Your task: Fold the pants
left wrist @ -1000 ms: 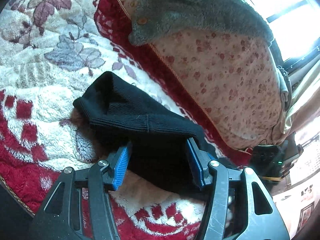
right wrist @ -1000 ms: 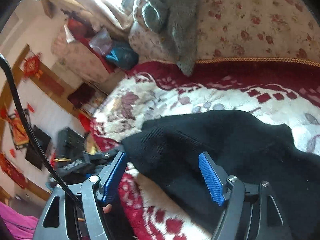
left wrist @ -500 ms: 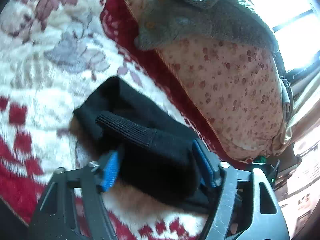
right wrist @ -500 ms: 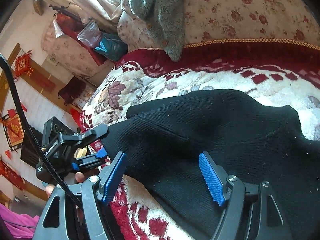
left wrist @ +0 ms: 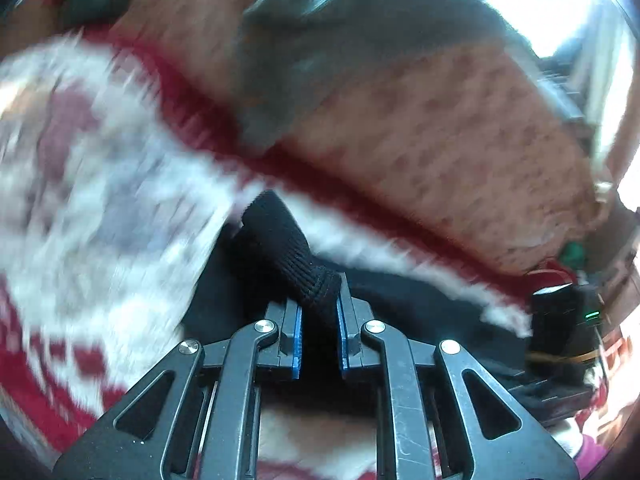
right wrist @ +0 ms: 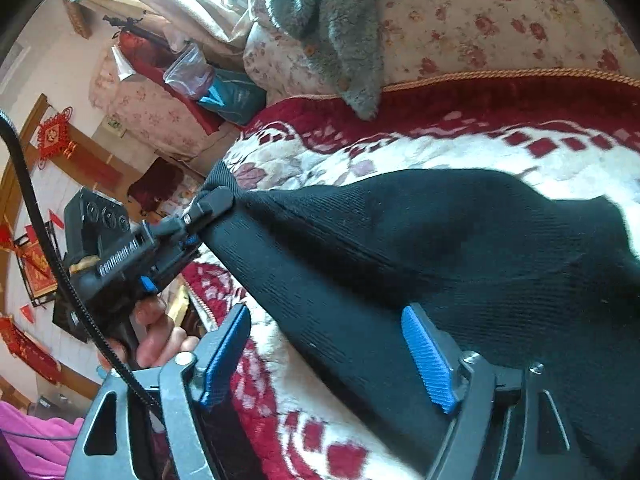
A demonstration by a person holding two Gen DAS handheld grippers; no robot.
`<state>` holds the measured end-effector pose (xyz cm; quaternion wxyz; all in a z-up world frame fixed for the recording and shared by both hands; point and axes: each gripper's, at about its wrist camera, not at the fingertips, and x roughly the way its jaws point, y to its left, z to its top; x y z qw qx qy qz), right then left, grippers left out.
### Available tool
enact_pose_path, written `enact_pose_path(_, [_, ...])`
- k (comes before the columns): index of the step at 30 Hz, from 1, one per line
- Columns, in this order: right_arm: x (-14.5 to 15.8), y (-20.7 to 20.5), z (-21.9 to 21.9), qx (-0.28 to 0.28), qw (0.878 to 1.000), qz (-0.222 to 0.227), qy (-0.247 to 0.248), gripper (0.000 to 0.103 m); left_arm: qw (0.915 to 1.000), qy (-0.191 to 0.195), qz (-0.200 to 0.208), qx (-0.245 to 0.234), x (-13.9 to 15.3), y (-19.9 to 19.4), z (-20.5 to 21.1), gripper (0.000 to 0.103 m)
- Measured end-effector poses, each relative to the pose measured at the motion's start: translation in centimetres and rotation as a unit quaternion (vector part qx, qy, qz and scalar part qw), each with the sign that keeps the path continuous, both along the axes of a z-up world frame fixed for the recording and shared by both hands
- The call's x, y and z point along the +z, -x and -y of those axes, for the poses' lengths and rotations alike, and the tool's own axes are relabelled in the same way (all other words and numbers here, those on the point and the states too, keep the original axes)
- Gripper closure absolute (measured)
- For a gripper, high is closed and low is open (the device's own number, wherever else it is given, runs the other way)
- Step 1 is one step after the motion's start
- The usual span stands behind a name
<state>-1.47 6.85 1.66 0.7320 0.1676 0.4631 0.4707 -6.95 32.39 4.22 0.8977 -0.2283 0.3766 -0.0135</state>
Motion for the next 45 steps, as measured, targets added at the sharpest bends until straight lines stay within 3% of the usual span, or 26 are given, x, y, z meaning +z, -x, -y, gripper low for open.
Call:
enact_pose_path(2, [-0.4, 0.1, -0.7, 0.016, 1.000, -0.007, 0.011, 0.024, 0.9985, 0.028, -0.046, 0.015, -2.5, 0.2, -1.1, 0.090])
enact_pose_path(4, [0.0, 0.2, -0.7, 0.028, 1.000, -0.007, 0.012, 0.024, 0.9972, 0.049, -0.053, 0.021, -3.2, 1.1, -1.8, 0.086])
enact_pose_path(5, [0.3, 0.2, -0.4, 0.028, 1.000, -0.010, 0.009, 0.024, 0.9979, 0.037, -0.047, 0.025, -2.7, 1.5, -1.8, 0.086])
enact_pose_path(7, [1.1, -0.1, 0.3, 0.015, 1.000, -0.005, -0.005, 0.024, 0.9985, -0.005, -0.033, 0.043, -1.1, 2.3, -1.8, 0.074])
enact_pose_path(10, [1.6, -0.7, 0.1, 0.006, 1.000, 0.001, -0.008, 0.024, 0.9959, -0.045, 0.001, 0.079, 1.4, 3.5, -1.9, 0.074])
enact_pose_path(14, [1.1, -1.8, -1.2, 0.001, 1.000, -0.002, 0.003, 0.024, 0.9974, -0.038, 0.027, 0.055, 3.0, 3.0, -1.0, 0.074])
enact_pose_path(17, [-0.3, -3.1, -2.1, -0.005, 1.000, -0.018, 0.010, 0.025, 0.9981, -0.046, 0.013, 0.039, 2.6, 1.4, 0.3, 0.074])
enact_pose_path(21, [0.9, -2.7, -0.6, -0.014, 1.000, -0.021, -0.008, 0.025, 0.9989, -0.044, -0.011, 0.006, 1.6, 0.1, 3.1, 0.074])
enact_pose_path(23, [1.8, -1.8, 1.9, -0.029, 1.000, -0.005, -0.003, 0.025, 0.9989, -0.046, -0.009, -0.009, 1.6, 0.1, 4.8, 0.074])
enact_pose_path(26, [2.4, -0.5, 6.8, -0.069, 0.998, 0.006, 0.009, 0.025, 0.9981, -0.036, -0.014, -0.048, 1.6, -0.3, 7.9, 0.061])
enact_pose_path(31, [2.4, 2.3, 16.0, -0.156, 0.988, 0.003, 0.024, 0.025, 0.9927, -0.034, -0.027, -0.112, 1.3, -1.3, 14.0, 0.060])
enact_pose_path(39, [2.0, 8.0, 31.7, -0.317, 0.948, -0.031, 0.008, 0.025, 0.9784, -0.029, -0.054, -0.198, 1.0, -2.9, 23.3, 0.060])
enact_pose_path(45, [0.9, 11.6, 39.4, -0.398, 0.915, -0.061, -0.005, 0.025, 0.9616, -0.020, -0.068, -0.265, 1.1, -3.7, 30.3, 0.060])
